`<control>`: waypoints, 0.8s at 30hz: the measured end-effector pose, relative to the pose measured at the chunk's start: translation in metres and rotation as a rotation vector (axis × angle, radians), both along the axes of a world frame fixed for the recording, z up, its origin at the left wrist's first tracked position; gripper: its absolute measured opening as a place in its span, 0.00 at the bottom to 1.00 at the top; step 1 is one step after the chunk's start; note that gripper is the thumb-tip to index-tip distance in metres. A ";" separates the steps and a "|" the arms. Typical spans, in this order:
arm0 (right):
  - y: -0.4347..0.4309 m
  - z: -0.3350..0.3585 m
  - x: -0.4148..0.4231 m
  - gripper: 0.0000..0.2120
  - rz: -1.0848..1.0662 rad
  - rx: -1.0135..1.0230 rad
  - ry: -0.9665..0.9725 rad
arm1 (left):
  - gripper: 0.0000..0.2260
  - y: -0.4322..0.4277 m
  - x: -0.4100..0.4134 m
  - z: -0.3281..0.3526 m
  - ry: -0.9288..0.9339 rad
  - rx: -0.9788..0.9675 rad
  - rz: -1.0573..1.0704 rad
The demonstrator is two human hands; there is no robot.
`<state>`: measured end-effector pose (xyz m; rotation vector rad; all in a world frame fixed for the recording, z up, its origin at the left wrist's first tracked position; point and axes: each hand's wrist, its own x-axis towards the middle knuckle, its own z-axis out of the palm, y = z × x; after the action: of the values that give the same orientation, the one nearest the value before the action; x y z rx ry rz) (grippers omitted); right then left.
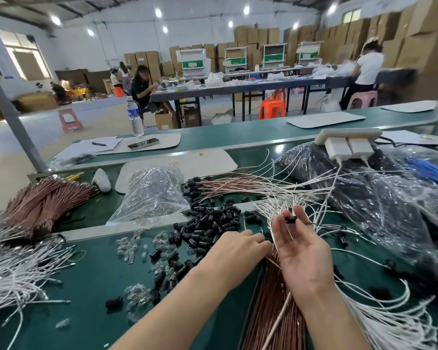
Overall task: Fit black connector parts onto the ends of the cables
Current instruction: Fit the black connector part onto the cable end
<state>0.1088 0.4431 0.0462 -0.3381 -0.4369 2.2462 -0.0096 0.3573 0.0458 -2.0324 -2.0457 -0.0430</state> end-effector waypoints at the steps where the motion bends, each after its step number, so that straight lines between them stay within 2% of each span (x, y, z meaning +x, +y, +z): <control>1: 0.000 0.000 0.000 0.12 0.016 -0.009 0.016 | 0.07 0.002 -0.002 0.002 0.002 -0.014 -0.035; 4: 0.000 0.002 0.003 0.13 0.059 -0.042 0.075 | 0.09 0.006 -0.009 0.016 -0.021 -0.036 -0.097; 8: 0.000 0.003 0.010 0.15 0.100 -0.066 0.167 | 0.07 -0.003 -0.023 0.056 0.051 0.091 -0.159; 11: -0.002 0.004 0.010 0.15 0.123 -0.034 0.196 | 0.08 -0.035 -0.045 0.095 0.063 0.198 -0.110; 14: -0.004 0.002 0.008 0.16 0.165 0.007 0.164 | 0.07 -0.091 -0.080 0.112 0.049 0.269 0.041; 16: -0.004 0.000 0.005 0.16 0.194 0.032 0.130 | 0.05 -0.132 -0.102 0.104 0.027 0.238 0.195; 19: -0.008 -0.003 -0.002 0.14 0.223 0.068 0.059 | 0.10 -0.189 -0.126 0.073 -0.082 0.175 0.501; 21: -0.011 -0.004 -0.006 0.12 0.210 0.080 0.028 | 0.18 -0.217 -0.131 0.045 -0.169 0.135 0.671; 22: -0.012 -0.005 -0.008 0.12 0.201 0.081 0.015 | 0.22 -0.224 -0.127 0.032 -0.222 0.107 0.713; 24: -0.012 -0.007 -0.010 0.13 0.185 0.084 -0.017 | 0.23 -0.222 -0.107 0.009 -0.314 0.168 0.709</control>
<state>0.0987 0.4311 0.0394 -0.2826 -0.5911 2.3971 -0.1167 0.1348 0.0547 -1.1678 -2.7283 -0.4017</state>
